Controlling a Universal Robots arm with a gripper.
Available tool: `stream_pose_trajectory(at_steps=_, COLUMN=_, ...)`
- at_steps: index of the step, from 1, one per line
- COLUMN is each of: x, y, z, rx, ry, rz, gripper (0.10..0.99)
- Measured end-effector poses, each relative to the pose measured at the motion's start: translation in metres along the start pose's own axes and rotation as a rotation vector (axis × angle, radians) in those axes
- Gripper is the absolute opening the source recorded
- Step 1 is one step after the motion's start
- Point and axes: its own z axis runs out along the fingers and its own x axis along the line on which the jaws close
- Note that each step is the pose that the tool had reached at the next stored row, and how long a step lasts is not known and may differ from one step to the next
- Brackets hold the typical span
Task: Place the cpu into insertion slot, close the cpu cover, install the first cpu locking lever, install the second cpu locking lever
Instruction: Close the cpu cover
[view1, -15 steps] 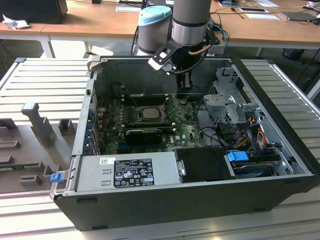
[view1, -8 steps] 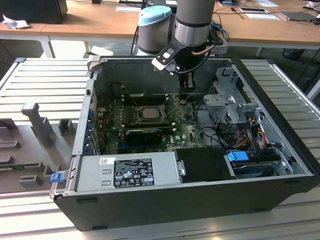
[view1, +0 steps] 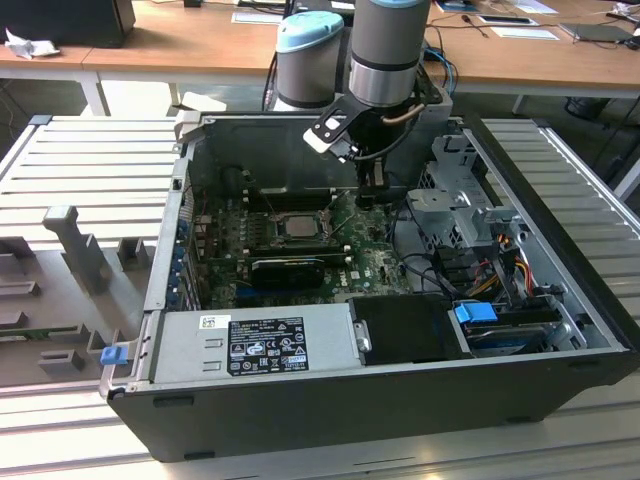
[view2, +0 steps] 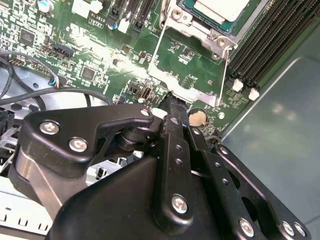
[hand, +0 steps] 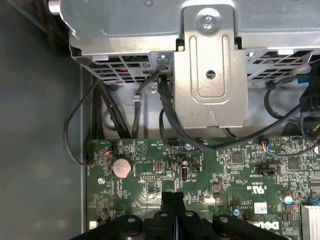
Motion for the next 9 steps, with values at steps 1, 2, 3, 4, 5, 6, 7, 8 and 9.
stream_pose_trajectory(at_steps=1, x=0.0, y=-0.0001, z=0.0, rx=0.001, ry=0.0001, rz=0.0, gripper=0.106)
stream_pose_trajectory(at_steps=2, x=0.0, y=-0.0006, z=0.0001, rx=0.001, ry=0.0004, rz=0.0, gripper=0.106)
stream_pose_trajectory(at_steps=3, x=0.0, y=-0.0021, z=0.0001, rx=0.001, ry=0.0005, rz=0.0, gripper=0.106)
stream_pose_trajectory(at_steps=4, x=0.0, y=-0.0036, z=0.0, rx=0.001, ry=0.0005, rz=0.0, gripper=0.106)
stream_pose_trajectory(at_steps=5, x=-0.0001, y=-0.005, z=-0.0001, rx=0.001, ry=0.0004, rz=0.0, gripper=0.106)
stream_pose_trajectory(at_steps=6, x=-0.0001, y=-0.0063, z=-0.0001, rx=0.001, ry=0.0004, rz=0.0, gripper=0.106)
stream_pose_trajectory(at_steps=7, x=-0.0002, y=-0.0082, z=-0.0002, rx=0.001, ry=0.0004, rz=0.0, gripper=0.106)
stream_pose_trajectory(at_steps=8, x=-0.0003, y=-0.01, z=-0.0003, rx=0.001, ry=0.0004, rz=0.0, gripper=0.106)
stream_pose_trajectory(at_steps=9, x=-0.0003, y=-0.0105, z=-0.0004, rx=0.001, ry=0.0003, rz=0.0, gripper=0.106)
